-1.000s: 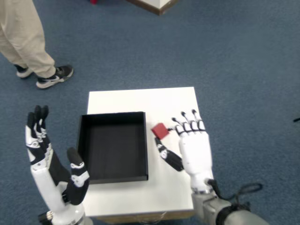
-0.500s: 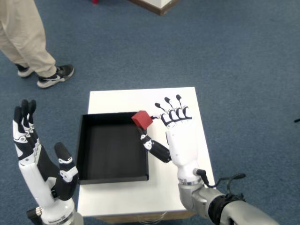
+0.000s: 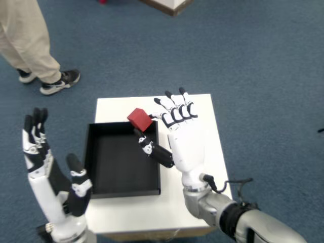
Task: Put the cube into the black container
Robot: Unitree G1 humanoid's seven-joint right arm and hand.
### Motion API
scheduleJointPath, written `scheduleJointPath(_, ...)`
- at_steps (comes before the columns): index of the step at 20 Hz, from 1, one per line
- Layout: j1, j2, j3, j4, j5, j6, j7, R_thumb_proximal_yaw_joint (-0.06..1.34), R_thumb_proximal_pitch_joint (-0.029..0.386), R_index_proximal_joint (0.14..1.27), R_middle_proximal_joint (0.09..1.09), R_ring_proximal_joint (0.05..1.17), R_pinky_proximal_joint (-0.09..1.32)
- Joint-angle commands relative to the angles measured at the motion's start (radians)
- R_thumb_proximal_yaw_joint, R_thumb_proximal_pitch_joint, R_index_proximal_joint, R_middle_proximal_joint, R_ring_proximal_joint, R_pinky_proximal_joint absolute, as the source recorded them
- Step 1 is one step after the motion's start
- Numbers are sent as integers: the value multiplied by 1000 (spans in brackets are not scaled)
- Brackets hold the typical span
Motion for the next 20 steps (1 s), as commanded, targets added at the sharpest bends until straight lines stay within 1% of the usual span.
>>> scheduleJointPath(1,-49,5,25,-4,1,26,6,1251,184,1072,460,327,140)
scheduleJointPath(9,-65,26,168,36,88,54,108,1236,180,1076,468,327,132)
scheduleJointPath(15,-46,34,181,73,70,70,221,1233,176,1082,470,328,135)
scheduleJointPath(20,-35,38,188,84,44,82,275,1234,174,1094,475,329,135)
